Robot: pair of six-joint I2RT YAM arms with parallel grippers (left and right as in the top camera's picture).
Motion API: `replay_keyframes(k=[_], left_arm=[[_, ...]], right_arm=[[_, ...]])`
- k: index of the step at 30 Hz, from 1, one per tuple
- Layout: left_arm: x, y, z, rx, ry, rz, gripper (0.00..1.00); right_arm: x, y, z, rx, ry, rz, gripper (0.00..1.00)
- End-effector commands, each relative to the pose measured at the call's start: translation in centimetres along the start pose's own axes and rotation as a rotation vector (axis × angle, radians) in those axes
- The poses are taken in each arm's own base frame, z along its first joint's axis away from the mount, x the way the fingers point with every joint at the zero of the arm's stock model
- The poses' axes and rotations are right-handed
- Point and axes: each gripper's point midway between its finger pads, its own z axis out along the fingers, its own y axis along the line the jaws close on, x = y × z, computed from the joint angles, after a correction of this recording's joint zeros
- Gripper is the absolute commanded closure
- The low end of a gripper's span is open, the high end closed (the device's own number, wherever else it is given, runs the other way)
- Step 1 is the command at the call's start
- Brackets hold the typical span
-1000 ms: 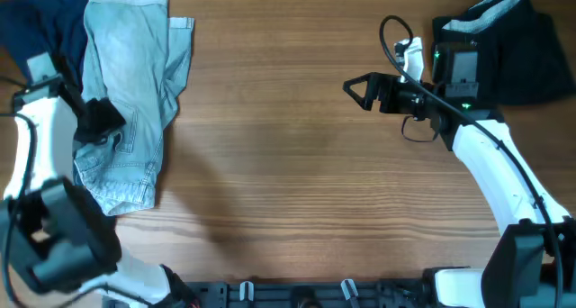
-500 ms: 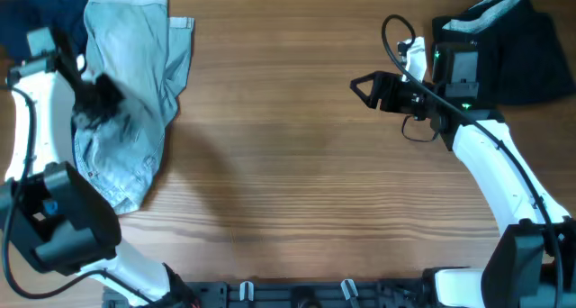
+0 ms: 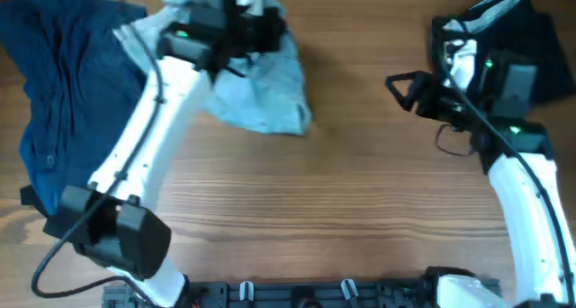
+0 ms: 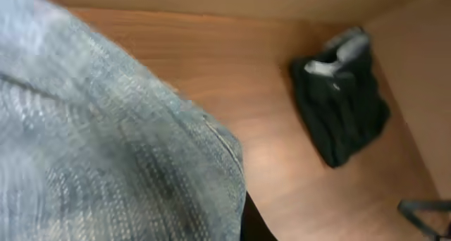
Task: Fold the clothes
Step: 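Lift the shorts with both grippers and pull them toward the table center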
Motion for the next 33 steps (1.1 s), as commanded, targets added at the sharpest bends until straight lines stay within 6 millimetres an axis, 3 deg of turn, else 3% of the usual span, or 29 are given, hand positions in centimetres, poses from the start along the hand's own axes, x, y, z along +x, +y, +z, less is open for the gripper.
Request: replay_keyframes(k=[1, 4, 7, 9, 14, 19, 24, 29, 31, 32, 33], left_arm=[[-2.8, -3.5, -1.1, 0.007, -0.136, 0.070, 0.96], [-4.1, -4.4, -1.9, 0.041, -0.189, 0.002, 0.96], [-5.6, -5.2, -4.0, 0.067, -0.254, 0.000, 0.96], [-7.0, -6.4, -6.2, 0.099, -0.319, 0.008, 0.96], [-8.2, -8.9, -9.9, 0.186, -0.384, 0.007, 0.96], [-7.5, -10.7, -11.5, 0.269, -0.356, 0.031, 0.96], [-6.4, -10.9, -12.8, 0.270, -0.319, 0.024, 0.96], [-6.4, -11.6, -15.1, 0.281, -0.344, 0.033, 0.96], [-6.4, -11.7, -15.6, 0.285, -0.351, 0.036, 0.96], [-6.3, -11.9, -15.8, 0.294, -0.350, 0.039, 0.96], [-6.1, -12.2, -15.9, 0.309, -0.341, 0.043, 0.96]], right_arm=[[-0.1, 0.5, -0.7, -0.003, 0.005, -0.050, 0.28], [0.4, -0.3, -0.1, 0.015, 0.030, -0.050, 0.25], [1.6, -1.1, 0.9, 0.013, 0.079, -0.072, 0.21], [2.6, -0.9, 1.9, -0.004, 0.119, -0.141, 0.18], [4.2, 0.8, 5.7, -0.069, 0.179, -0.270, 0.17], [3.6, 0.6, 9.1, -0.075, 0.147, -0.341, 0.18], [2.2, -1.1, 10.4, 0.004, 0.090, -0.351, 0.17], [2.9, -3.0, 11.7, 0.051, 0.121, -0.328, 0.18], [3.3, -3.3, 12.2, 0.052, 0.133, -0.313, 0.28], [3.4, -3.2, 12.5, 0.049, 0.133, -0.295, 0.44], [3.4, -2.7, 12.6, 0.025, 0.130, -0.302, 0.51]])
